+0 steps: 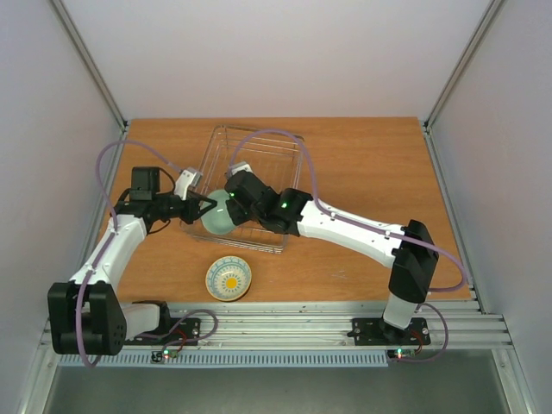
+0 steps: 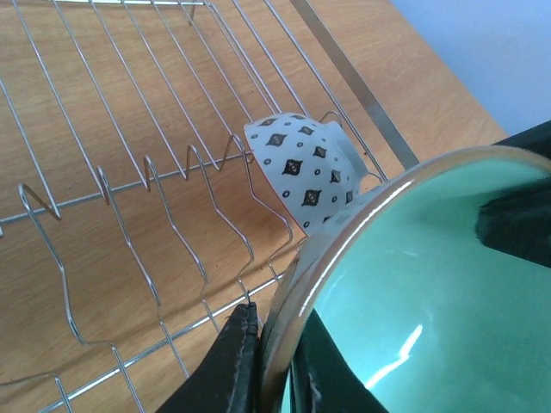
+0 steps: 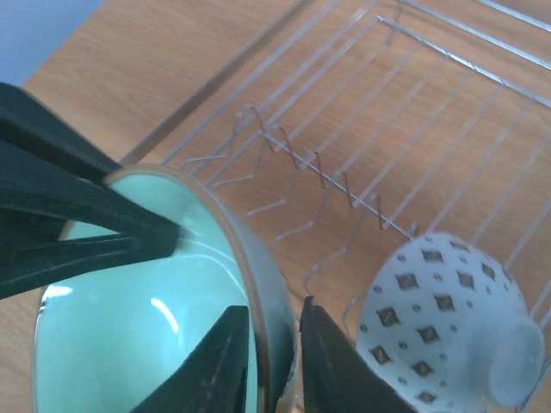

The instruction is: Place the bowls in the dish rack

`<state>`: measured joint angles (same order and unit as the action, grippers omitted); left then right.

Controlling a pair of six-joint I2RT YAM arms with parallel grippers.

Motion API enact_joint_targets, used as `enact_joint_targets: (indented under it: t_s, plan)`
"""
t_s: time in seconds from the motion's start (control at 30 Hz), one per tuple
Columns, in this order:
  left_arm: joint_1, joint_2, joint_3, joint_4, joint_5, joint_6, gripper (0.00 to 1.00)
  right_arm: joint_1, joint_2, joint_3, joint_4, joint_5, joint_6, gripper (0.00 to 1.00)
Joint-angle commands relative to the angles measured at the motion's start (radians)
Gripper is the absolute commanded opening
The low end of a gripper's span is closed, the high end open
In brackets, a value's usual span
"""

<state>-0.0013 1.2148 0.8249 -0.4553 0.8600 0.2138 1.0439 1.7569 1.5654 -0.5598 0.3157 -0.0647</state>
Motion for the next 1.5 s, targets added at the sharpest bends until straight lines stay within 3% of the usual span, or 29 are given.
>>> enact_joint_targets:
  t_s: [0.0,0.07,0.2,0.33,0.57,0.97,1.23,1.47]
  plan:
    - [0.006,-0.011,0.028,-0.006,0.104,0.022,0.00,-0.004,-0.063,-0.038,0.096,-0.053,-0.039,0.32]
    - [0.006,-0.011,0.027,-0.002,0.121,0.020,0.01,-0.004,-0.101,-0.093,0.153,-0.098,-0.041,0.51]
    - [0.006,0.003,0.043,-0.033,0.161,0.046,0.01,-0.005,-0.151,-0.155,0.211,-0.178,-0.041,0.70]
    - [0.007,-0.001,0.040,-0.034,0.218,0.062,0.00,-0.007,-0.196,-0.224,0.264,-0.212,-0.006,0.83]
    - [0.024,-0.030,0.025,-0.010,0.230,0.057,0.01,-0.013,-0.307,-0.488,0.571,-0.216,0.185,0.96]
    - [0.041,-0.038,0.019,-0.008,0.284,0.048,0.01,-0.013,-0.268,-0.633,0.921,-0.305,0.324,0.99]
    - [0.059,-0.049,0.013,-0.001,0.329,0.053,0.01,-0.013,-0.253,-0.639,0.948,-0.359,0.368,0.97]
    - [0.070,-0.058,0.006,0.015,0.350,0.042,0.00,-0.013,-0.222,-0.652,1.024,-0.426,0.414,0.87]
